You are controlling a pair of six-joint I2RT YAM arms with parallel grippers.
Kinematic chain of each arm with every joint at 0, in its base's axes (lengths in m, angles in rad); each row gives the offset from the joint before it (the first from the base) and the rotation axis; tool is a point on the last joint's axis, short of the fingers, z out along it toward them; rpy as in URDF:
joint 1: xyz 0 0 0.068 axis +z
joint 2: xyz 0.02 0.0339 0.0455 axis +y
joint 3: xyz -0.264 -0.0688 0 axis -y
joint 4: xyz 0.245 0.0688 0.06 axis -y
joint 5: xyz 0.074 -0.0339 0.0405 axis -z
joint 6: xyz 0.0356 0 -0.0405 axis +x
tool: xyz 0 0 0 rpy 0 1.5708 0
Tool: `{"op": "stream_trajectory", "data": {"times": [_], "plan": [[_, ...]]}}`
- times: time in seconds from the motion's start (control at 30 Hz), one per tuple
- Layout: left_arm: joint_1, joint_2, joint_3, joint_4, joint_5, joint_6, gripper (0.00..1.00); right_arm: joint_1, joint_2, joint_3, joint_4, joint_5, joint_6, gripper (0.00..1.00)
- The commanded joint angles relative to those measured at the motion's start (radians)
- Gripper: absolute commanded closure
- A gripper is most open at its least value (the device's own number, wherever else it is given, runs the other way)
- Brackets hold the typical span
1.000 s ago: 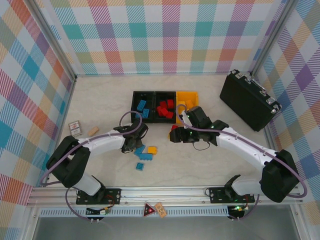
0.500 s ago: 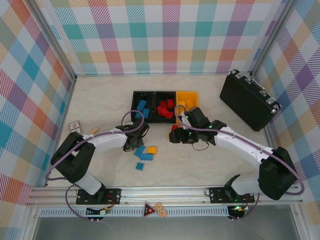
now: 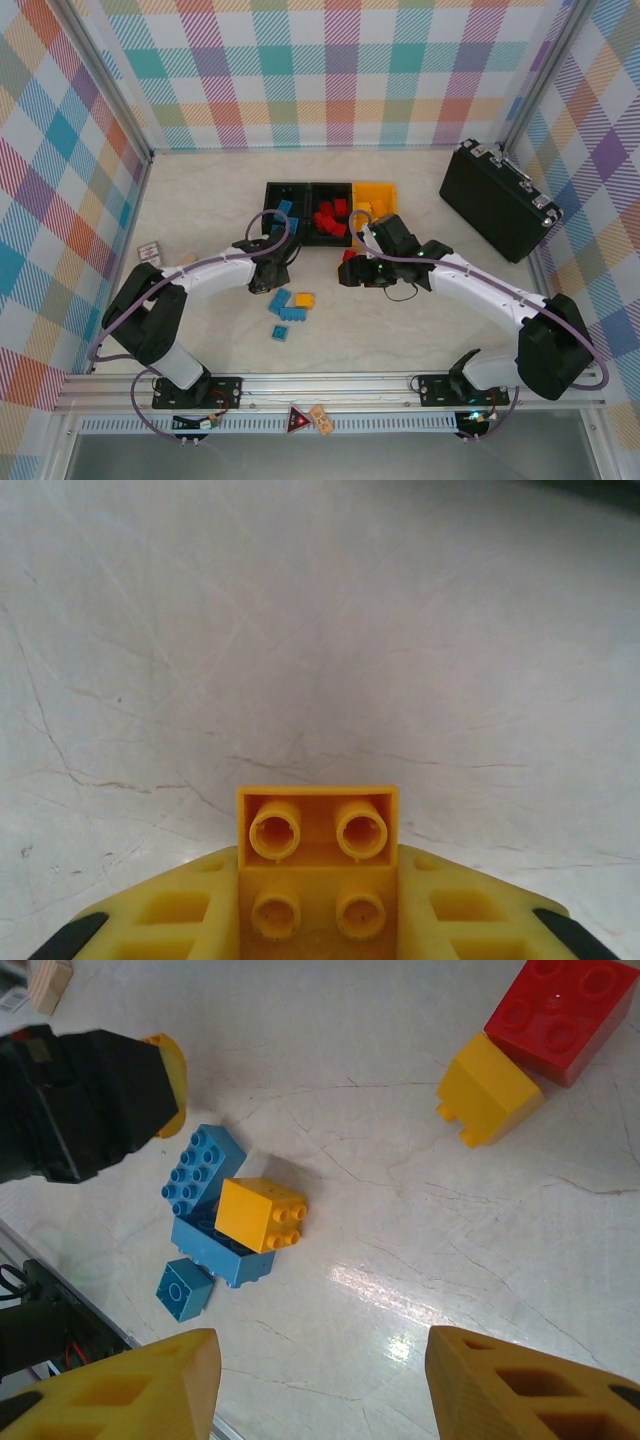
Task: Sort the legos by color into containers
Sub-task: Pick up the lego from the center of the table, then place the lego in the container.
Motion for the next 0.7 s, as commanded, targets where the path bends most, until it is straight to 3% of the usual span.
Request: {"op": "stream_trajectory", "data": {"times": [0.0, 0.67], "plan": [[0.005, -0.044, 0.074, -0.076, 0.015, 0.038, 0.83, 0.006, -0.017, 0.005, 0.007, -0.013, -0.014, 0.44], [-0.047, 0.096, 0.409, -0.093, 0.119, 0.125, 0.83, -0.041, -0.168, -0.096, -0.049, 0.117, 0.051, 0.43]]}}
